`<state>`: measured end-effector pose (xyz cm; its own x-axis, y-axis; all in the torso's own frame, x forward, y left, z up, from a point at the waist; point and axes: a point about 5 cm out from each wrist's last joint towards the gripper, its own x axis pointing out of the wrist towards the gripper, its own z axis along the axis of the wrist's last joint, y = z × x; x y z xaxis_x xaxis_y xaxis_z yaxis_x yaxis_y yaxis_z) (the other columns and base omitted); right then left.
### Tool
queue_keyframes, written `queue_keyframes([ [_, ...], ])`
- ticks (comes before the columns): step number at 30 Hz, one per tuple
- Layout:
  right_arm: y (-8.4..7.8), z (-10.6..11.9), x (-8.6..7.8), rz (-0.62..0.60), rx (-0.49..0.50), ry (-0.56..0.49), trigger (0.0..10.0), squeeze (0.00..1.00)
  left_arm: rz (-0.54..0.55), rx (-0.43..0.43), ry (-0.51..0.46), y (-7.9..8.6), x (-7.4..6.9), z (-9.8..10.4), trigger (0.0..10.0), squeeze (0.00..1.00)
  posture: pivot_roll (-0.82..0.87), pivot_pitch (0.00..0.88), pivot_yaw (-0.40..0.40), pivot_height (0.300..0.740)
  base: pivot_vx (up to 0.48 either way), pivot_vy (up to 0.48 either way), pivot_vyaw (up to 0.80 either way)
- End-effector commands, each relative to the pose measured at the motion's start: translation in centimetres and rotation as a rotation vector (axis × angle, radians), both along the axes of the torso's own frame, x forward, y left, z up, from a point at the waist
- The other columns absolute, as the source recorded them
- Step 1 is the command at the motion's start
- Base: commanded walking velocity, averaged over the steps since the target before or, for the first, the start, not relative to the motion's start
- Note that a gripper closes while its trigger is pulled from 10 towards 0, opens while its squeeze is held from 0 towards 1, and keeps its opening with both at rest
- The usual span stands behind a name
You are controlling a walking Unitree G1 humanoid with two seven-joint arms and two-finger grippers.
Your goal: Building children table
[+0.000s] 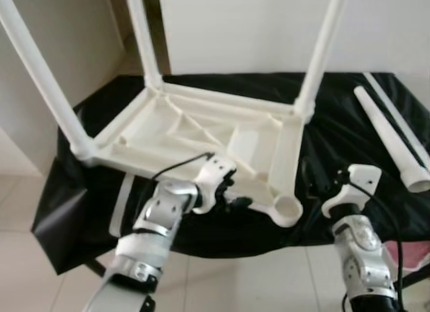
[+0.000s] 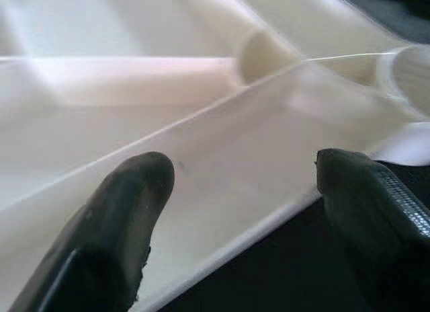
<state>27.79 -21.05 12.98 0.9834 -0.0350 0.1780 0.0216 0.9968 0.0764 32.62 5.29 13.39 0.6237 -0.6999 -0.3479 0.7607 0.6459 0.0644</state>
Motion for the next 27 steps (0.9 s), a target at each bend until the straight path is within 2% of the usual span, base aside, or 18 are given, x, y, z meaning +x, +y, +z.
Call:
queue_keyframes([
  [1, -0.1, -0.1, -0.1, -0.008, 0.001, 0.008, 10.0, 0.00, 0.076, -0.016, -0.006, 0.9, -0.1, -0.2, 10.0, 0.00, -0.08, 0.012, 0.052, 0.740, 0.000, 0.000, 0.00],
  [3, -0.1, -0.1, -0.1, -0.011, 0.005, 0.006, 10.0, 0.00, 0.035, -0.114, -0.057, 0.3, -0.9, 0.7, 10.0, 0.00, -0.08, 0.018, 0.051, 0.740, 0.000, 0.000, 0.00],
  [4, -0.1, -0.1, -0.1, -0.011, 0.005, 0.006, 10.0, 0.00, 0.035, -0.114, -0.057, 0.3, -0.9, 0.7, 10.0, 0.00, -0.08, 0.018, 0.051, 0.740, 0.000, 0.000, 0.00],
  [6, 0.0, 0.0, 0.0, -0.014, 0.009, 0.003, 10.0, 0.00, 0.005, -0.197, -0.135, 0.0, -1.8, 1.7, 10.0, 0.00, -0.08, 0.029, 0.048, 0.740, 0.000, 0.000, 0.00],
  [10, 0.0, 0.1, 0.0, -0.017, 0.014, 0.000, 10.0, 0.00, -0.015, -0.244, -0.190, -0.3, -2.7, 2.1, 10.0, 0.00, -0.08, 0.033, 0.047, 0.740, 0.000, 0.000, 0.00],
  [11, 0.1, 0.2, 0.1, -0.025, 0.020, -0.005, 10.0, 0.00, -0.024, -0.213, -0.218, -0.8, -3.5, 1.6, 10.0, 0.00, -0.08, 0.036, 0.047, 0.740, 0.000, 0.000, 0.00],
  [14, 0.0, 0.2, 0.2, -0.041, 0.023, -0.011, 10.0, 0.00, -0.025, -0.169, -0.253, -1.4, -4.0, 1.3, 10.0, 0.00, -0.08, 0.040, 0.047, 0.740, 0.000, 0.000, 0.00],
  [16, 0.0, 0.2, 0.2, -0.041, 0.023, -0.011, 10.0, 0.00, -0.025, -0.169, -0.253, -1.4, -4.0, 1.3, 10.0, 0.00, -0.08, 0.040, 0.047, 0.740, 0.000, 0.000, 0.00],
  [17, 0.0, 0.4, 0.3, -0.056, 0.032, -0.019, 10.0, 0.00, -0.006, -0.135, -0.297, -2.0, -4.2, 1.3, 10.0, 0.00, -0.08, 0.040, 0.045, 0.740, 0.000, 0.000, 0.00],
  [20, 0.1, 0.5, 0.4, -0.065, 0.044, -0.026, 10.0, 0.00, 0.021, -0.120, -0.340, -2.3, -3.8, 1.4, 10.0, 0.00, -0.08, 0.041, 0.044, 0.740, 0.000, 0.000, 0.00],
  [22, 0.3, 0.6, 0.5, -0.065, 0.050, -0.029, 10.0, 0.00, -0.004, -0.077, -0.385, -2.5, -3.2, 1.5, 10.0, 0.00, -0.09, 0.038, 0.038, 0.740, 0.000, 0.000, 0.00],
  [25, 0.4, 0.6, 0.5, -0.064, 0.051, -0.030, 10.0, 0.00, -0.010, -0.060, -0.399, -2.5, -3.1, 1.5, 10.0, 0.00, -0.09, 0.038, 0.039, 0.740, 0.000, 0.000, 0.00],
  [27, 0.3, 0.7, 0.6, -0.064, 0.051, -0.032, 10.0, 0.00, -0.072, -0.003, -0.428, -2.4, -2.7, 1.4, 10.0, 0.00, -0.09, 0.038, 0.035, 0.740, 0.000, 0.000, 0.00],
])
